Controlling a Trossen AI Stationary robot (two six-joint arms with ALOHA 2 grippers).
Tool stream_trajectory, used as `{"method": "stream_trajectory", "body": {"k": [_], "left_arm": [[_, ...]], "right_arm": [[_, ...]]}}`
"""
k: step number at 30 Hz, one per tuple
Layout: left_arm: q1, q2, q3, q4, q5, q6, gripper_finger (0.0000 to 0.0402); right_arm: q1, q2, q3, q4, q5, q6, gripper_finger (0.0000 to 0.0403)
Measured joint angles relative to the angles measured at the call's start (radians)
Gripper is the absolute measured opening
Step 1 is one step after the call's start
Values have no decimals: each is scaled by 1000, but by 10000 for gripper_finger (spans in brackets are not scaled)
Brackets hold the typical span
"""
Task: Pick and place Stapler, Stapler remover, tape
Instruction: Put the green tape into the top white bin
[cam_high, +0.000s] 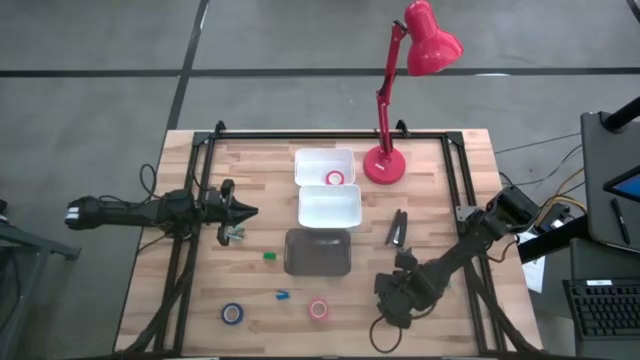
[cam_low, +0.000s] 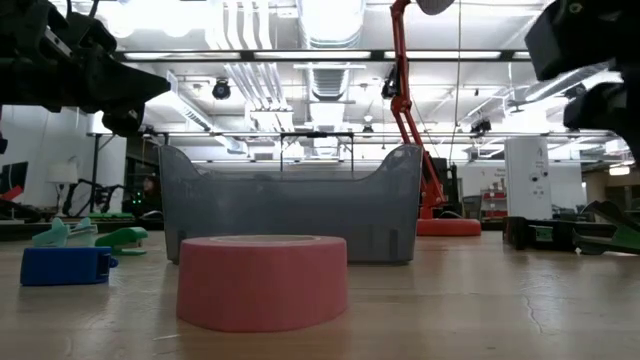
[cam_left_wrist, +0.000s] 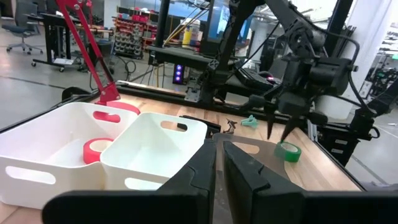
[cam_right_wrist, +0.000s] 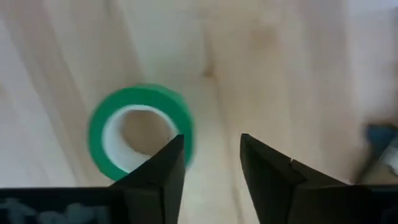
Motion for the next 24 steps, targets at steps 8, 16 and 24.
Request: {"method": "stream_trajectory", "body": {"k": [8, 16, 24], "left_arm": [[0, 0, 0, 0, 0, 0, 30], [0, 0, 0, -1, 0, 0, 30], [0, 0, 0, -1, 0, 0, 30]], "right_arm": [[-1, 0, -67, 88, -35, 19, 191], [0, 0, -106, 89, -36, 27, 171], [-2, 0, -98, 88, -36, 5, 110]]}}
